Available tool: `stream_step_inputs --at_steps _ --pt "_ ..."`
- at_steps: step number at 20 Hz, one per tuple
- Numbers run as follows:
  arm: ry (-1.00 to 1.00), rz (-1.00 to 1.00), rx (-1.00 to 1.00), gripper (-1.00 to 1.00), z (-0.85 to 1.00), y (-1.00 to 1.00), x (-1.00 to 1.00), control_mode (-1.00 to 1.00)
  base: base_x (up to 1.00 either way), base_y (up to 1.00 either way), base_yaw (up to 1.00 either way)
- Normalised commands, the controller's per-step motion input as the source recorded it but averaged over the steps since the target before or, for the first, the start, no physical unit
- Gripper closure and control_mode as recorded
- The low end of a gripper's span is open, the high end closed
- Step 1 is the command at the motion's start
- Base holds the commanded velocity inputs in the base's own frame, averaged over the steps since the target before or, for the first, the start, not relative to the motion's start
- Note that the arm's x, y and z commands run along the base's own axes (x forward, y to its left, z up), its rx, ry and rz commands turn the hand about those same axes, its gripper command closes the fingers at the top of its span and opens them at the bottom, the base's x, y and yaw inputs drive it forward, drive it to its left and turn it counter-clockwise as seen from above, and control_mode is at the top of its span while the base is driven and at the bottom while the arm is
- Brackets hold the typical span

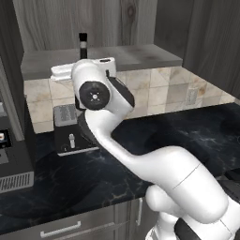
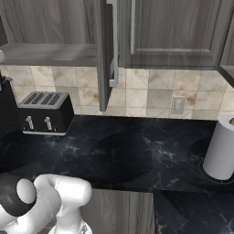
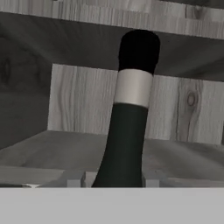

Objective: Open the cabinet directly in front. Then move the wine and the cup to the dining counter with the candle on it.

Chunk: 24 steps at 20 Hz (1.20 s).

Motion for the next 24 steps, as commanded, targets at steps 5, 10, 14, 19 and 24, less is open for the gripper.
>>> stream_step_inputs --at_steps 5,10,14,19,24 --pt "0.0 0.06 0.05 1.0 -0.81 -0.55 -1.0 -1.0 0.0 0.0 0.0" --pt "-0.38 0.26 -0.01 1.0 -0.12 -0.77 -0.95 -1.0 0.0 0.0 0.0" --pt "-0.38 0.2 -0.06 1.0 -0.02 -0.64 -0.56 -1.0 0.0 0.0 0.0" --pt "-0.04 0.04 -0.01 1.0 0.0 -0.08 -0.09 -1.0 0.0 0.0 0.0" --pt "0.0 0.0 0.0 1.0 0.0 0.0 0.0 -1.0 0.0 0.0 0.0"
